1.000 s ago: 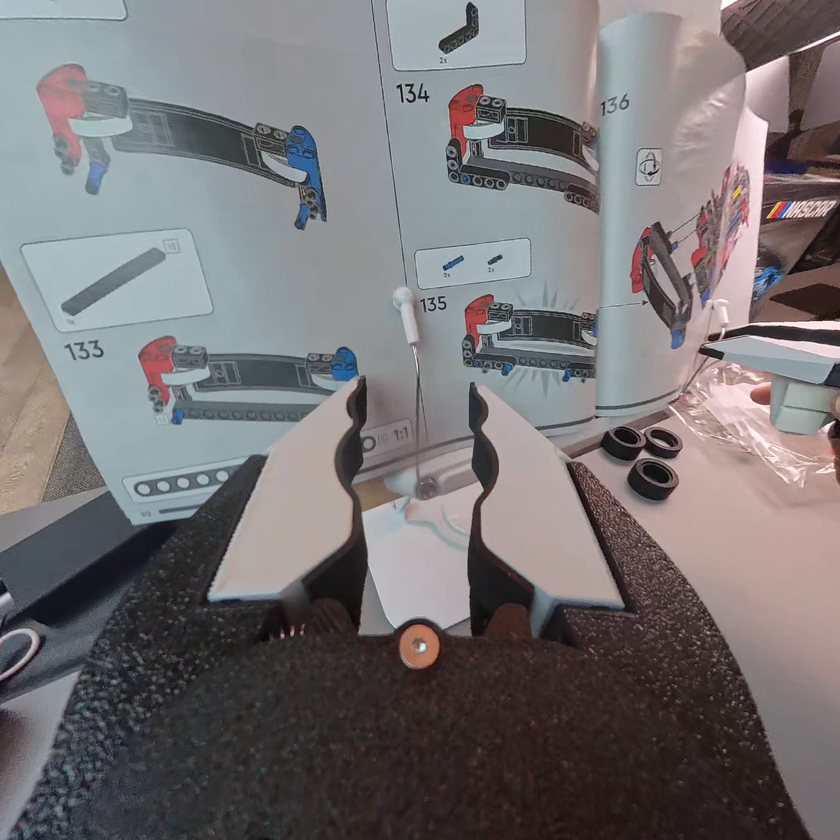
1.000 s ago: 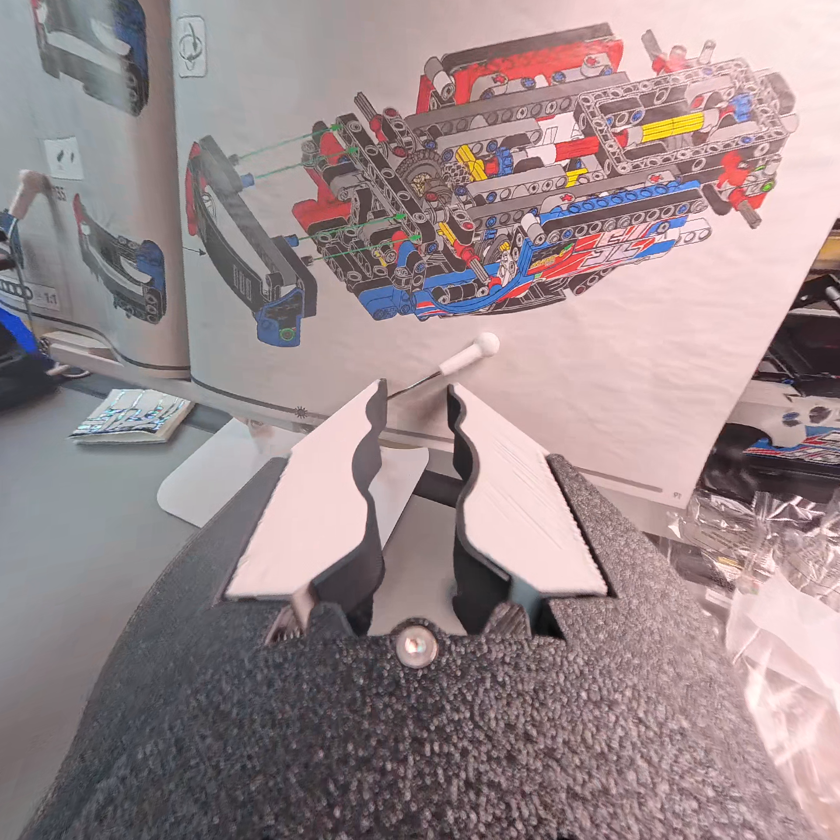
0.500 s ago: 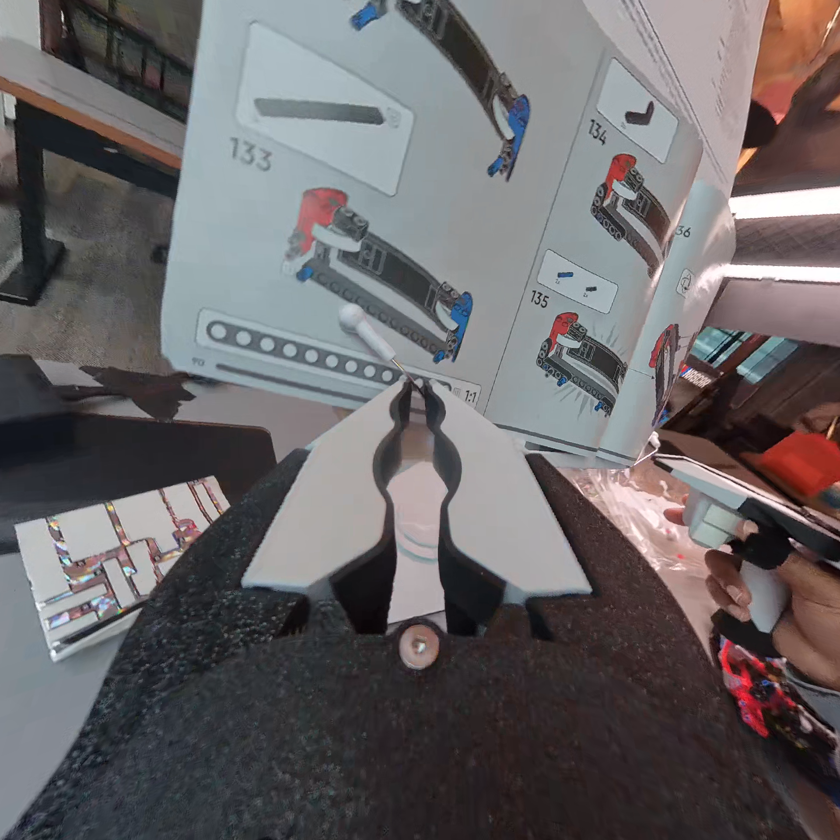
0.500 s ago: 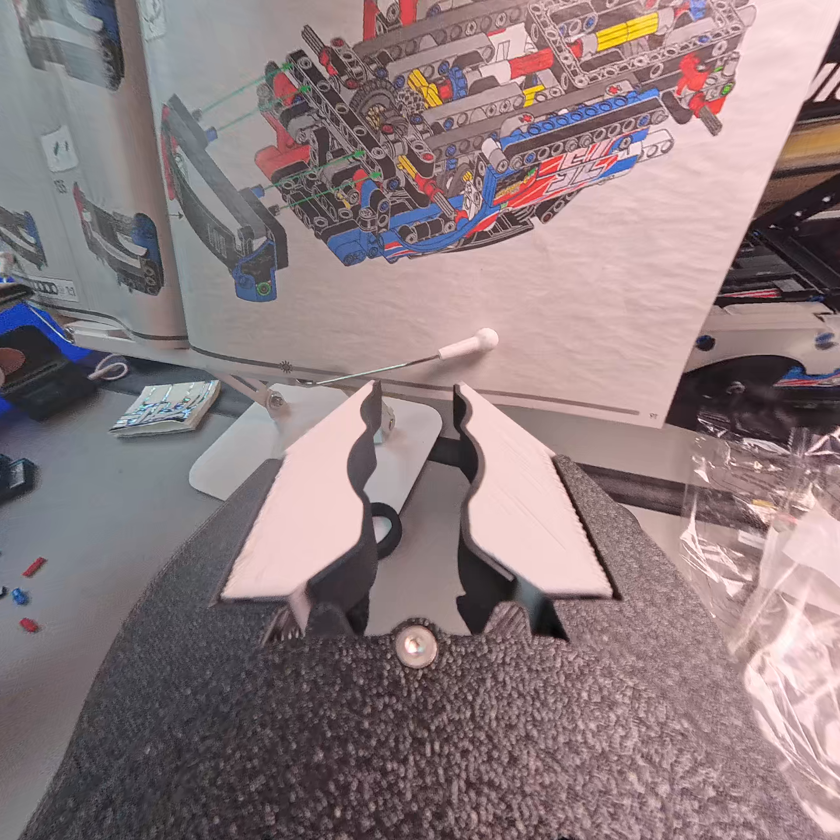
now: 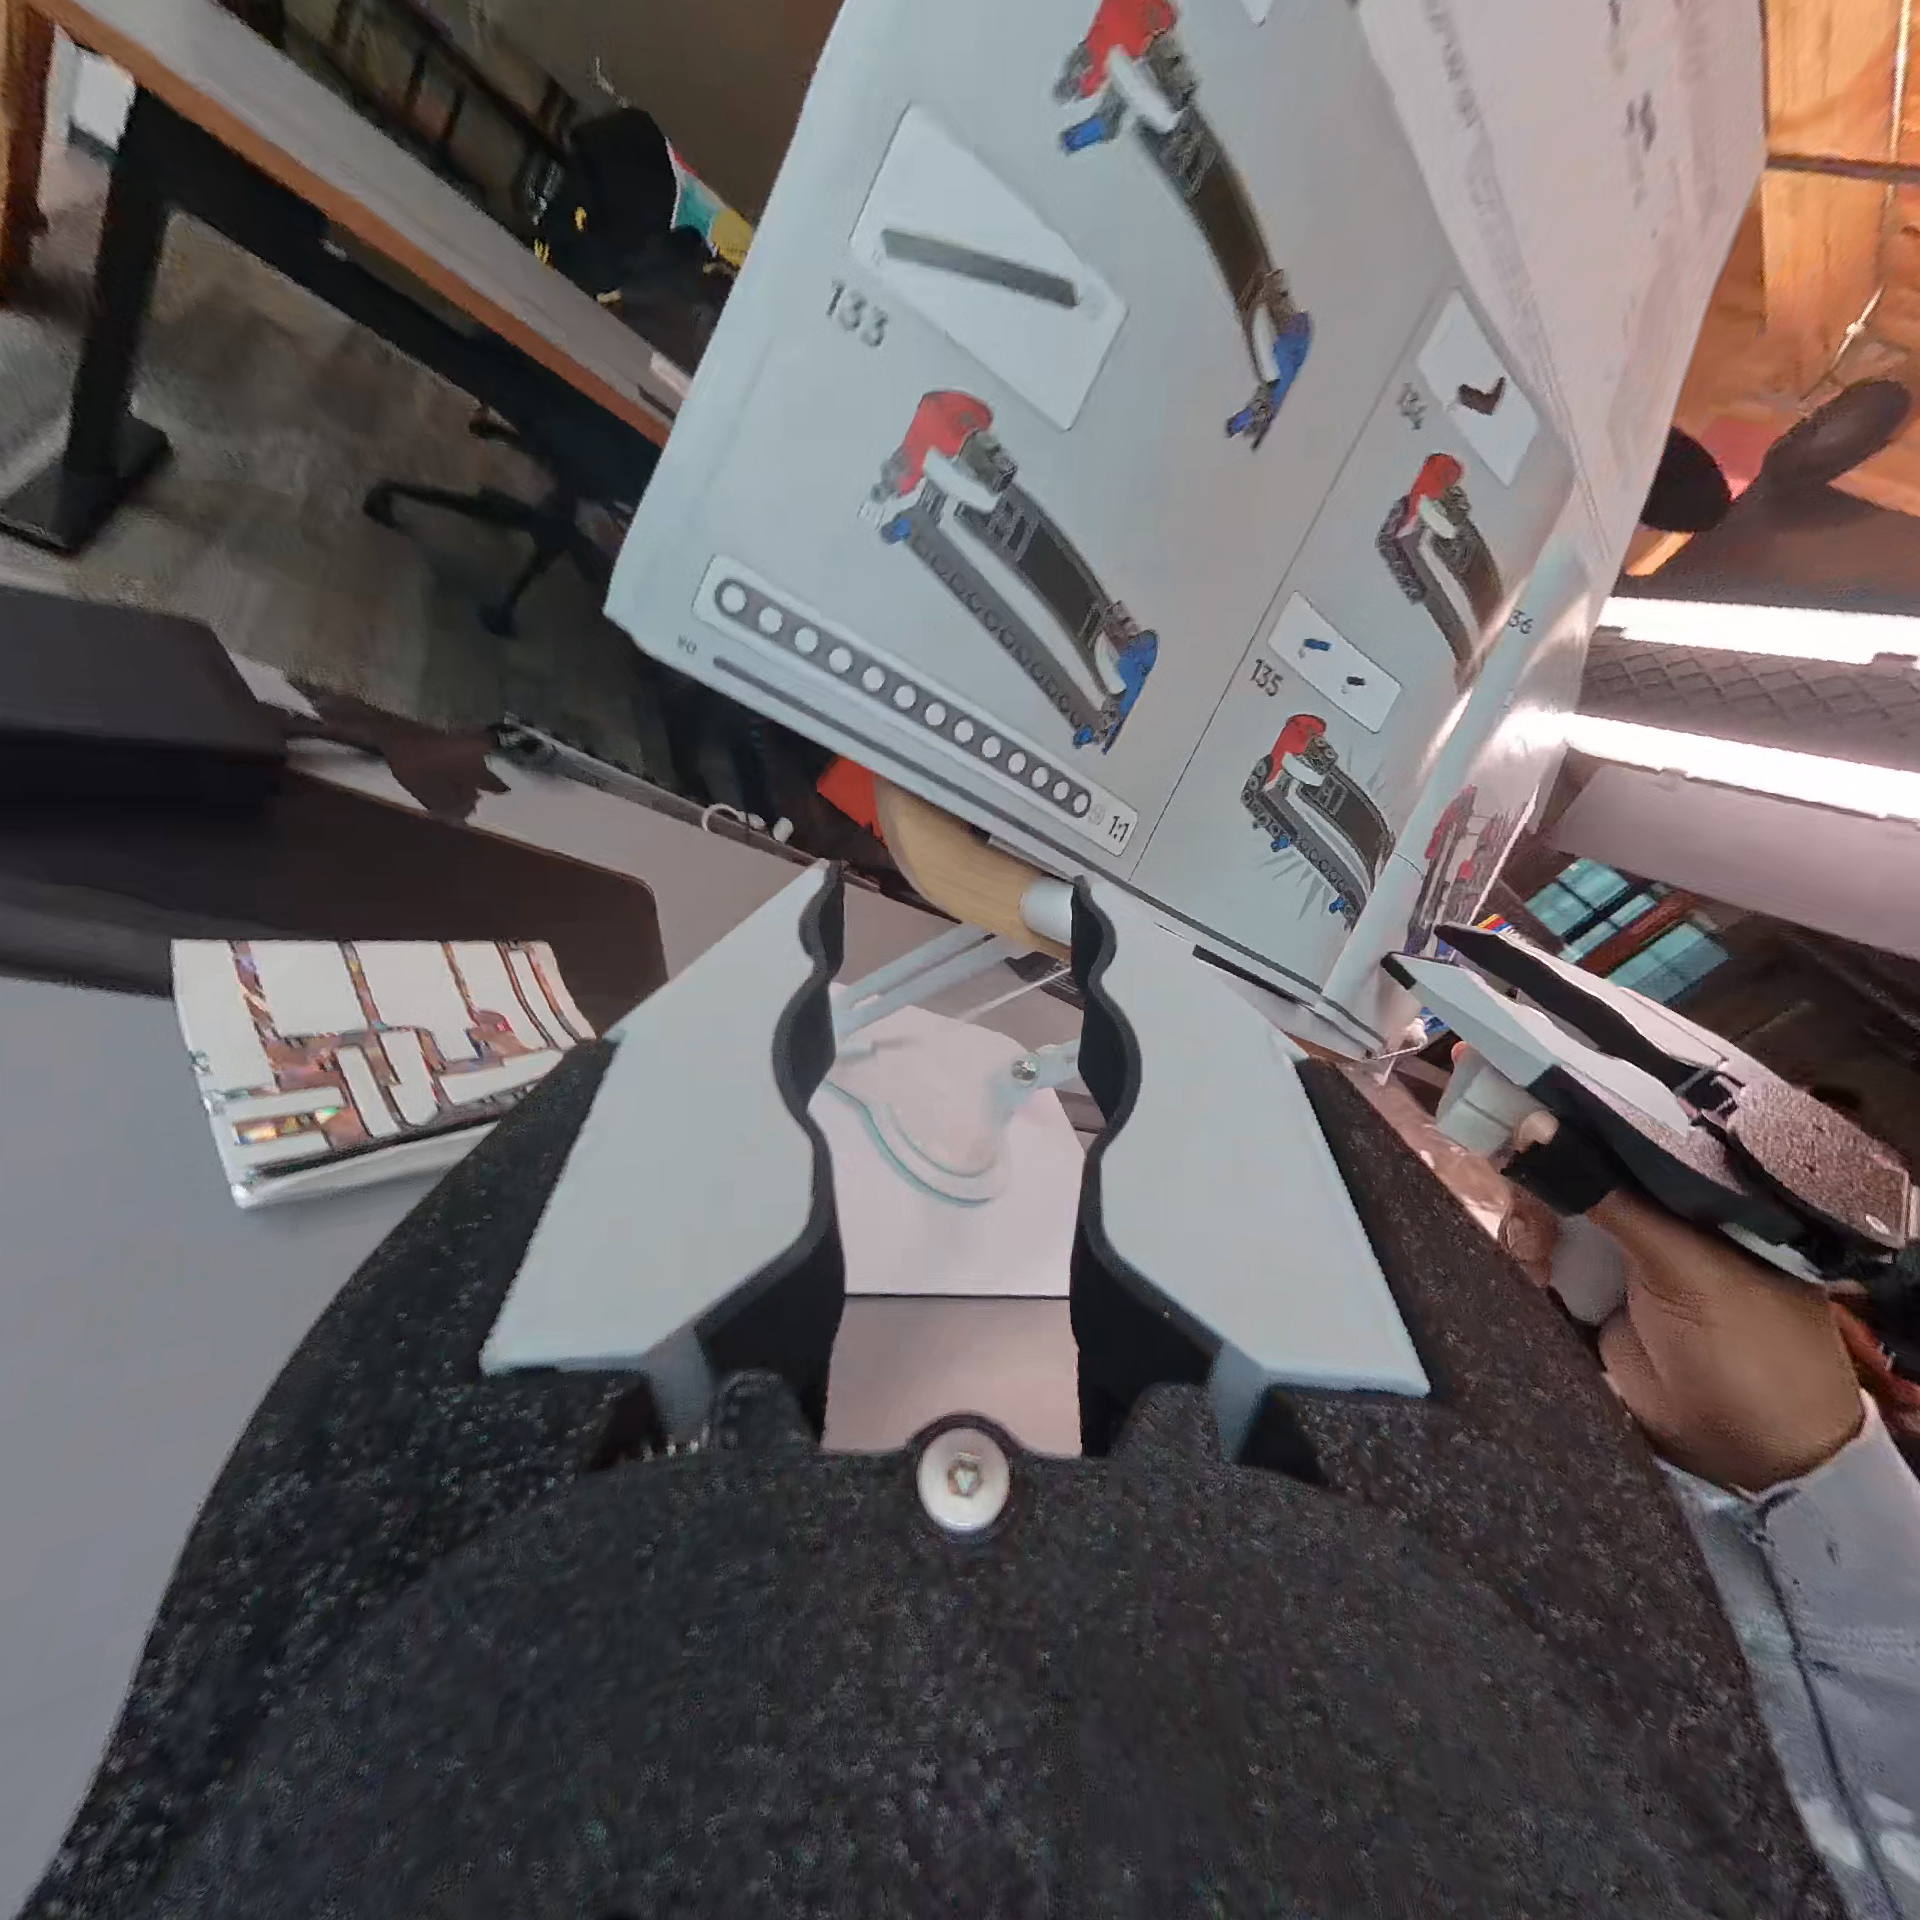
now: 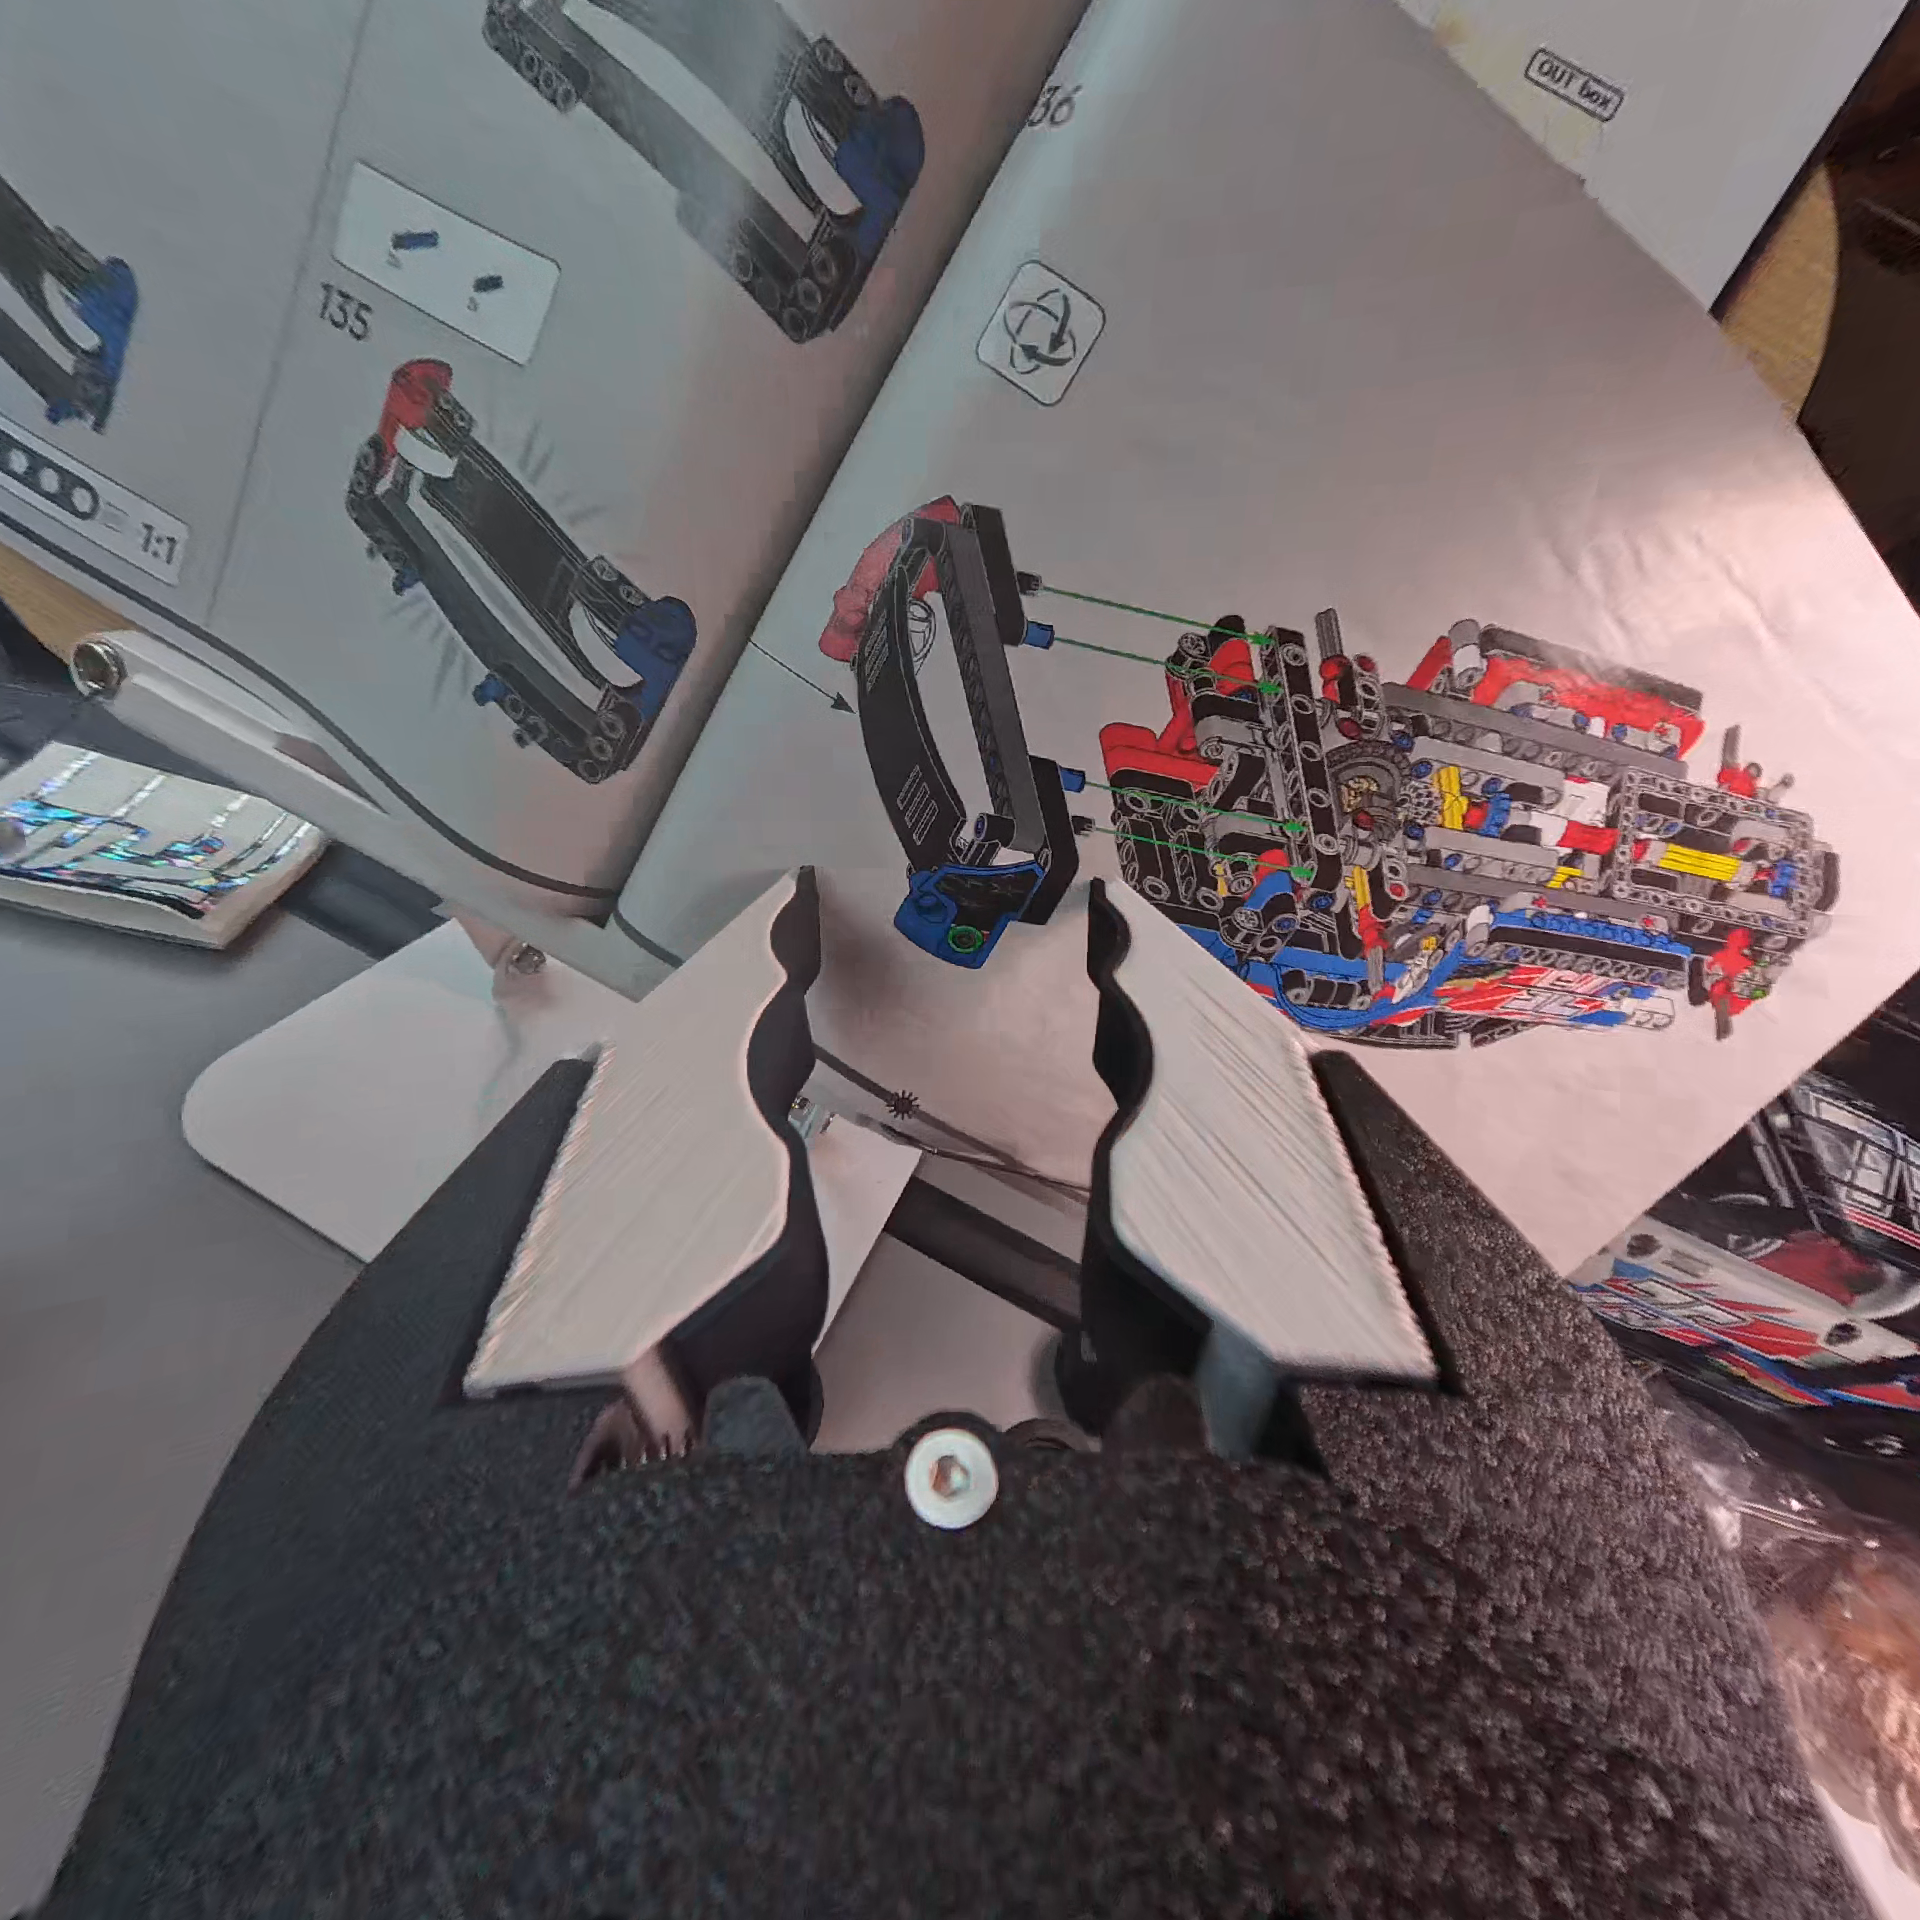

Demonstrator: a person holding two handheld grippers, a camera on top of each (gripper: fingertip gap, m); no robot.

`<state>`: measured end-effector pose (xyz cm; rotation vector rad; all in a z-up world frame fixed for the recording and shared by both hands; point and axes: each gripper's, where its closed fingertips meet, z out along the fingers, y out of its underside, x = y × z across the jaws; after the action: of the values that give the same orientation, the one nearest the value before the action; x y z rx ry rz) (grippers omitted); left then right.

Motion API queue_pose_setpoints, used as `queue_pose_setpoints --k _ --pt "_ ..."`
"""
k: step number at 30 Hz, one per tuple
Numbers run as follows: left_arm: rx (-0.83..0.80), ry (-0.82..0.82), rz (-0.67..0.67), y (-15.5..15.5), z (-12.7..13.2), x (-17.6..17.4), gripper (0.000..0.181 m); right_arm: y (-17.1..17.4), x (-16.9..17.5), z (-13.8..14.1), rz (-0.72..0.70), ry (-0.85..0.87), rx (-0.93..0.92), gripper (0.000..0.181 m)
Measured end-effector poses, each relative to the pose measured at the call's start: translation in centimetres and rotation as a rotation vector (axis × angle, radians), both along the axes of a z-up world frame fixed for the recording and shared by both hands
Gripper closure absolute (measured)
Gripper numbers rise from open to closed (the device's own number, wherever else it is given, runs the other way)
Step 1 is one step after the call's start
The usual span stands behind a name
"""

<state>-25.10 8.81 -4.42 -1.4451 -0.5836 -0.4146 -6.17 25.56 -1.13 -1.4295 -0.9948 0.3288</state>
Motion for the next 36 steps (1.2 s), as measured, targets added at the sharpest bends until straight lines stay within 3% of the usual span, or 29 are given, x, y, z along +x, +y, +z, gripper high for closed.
queue_pose_setpoints --k 1,7,11,13,16,19,22,30,34,36 --pt "0.0 0.064 0.006 -0.3 0.9 0.1 0.137 0.1 0.0 0.0 0.007 0.02 0.006 0.129" --pt "-0.094 0.393 -0.04 2.2 4.2 2.0 0.108 1.5 2.8 -0.9 -0.019 0.127 -0.023 0.13" --pt "-0.171 0.521 -0.054 5.6 4.0 3.2 0.088 3.7 6.2 -1.9 -0.096 0.119 -0.044 0.134" --pt "-0.207 0.571 -0.034 6.9 3.6 3.3 0.083 4.7 7.0 -2.8 -0.061 0.108 -0.084 0.132" --pt "-0.214 0.617 0.029 7.7 3.7 3.0 0.083 5.6 7.3 -2.9 -0.009 0.099 -0.126 0.131" --pt "-0.201 0.606 0.067 7.7 3.8 2.6 0.088 4.7 7.2 -4.9 0.006 0.037 -0.236 0.152" --pt "-0.205 0.627 0.089 7.5 3.8 2.4 0.088 4.7 7.9 -5.4 -0.061 -0.004 -0.151 0.146" --pt "-0.238 0.663 0.128 7.5 4.0 1.1 0.08 3.4 6.6 -2.2 0.013 0.113 -0.258 0.127" --pt "-0.251 0.718 0.168 7.6 3.7 0.7 0.088 4.0 5.6 -0.7 0.014 0.068 -0.182 0.125" --pt "-0.251 0.723 0.181 7.4 3.6 0.6 0.101 4.8 5.1 -0.7 0.011 0.023 -0.128 0.126"
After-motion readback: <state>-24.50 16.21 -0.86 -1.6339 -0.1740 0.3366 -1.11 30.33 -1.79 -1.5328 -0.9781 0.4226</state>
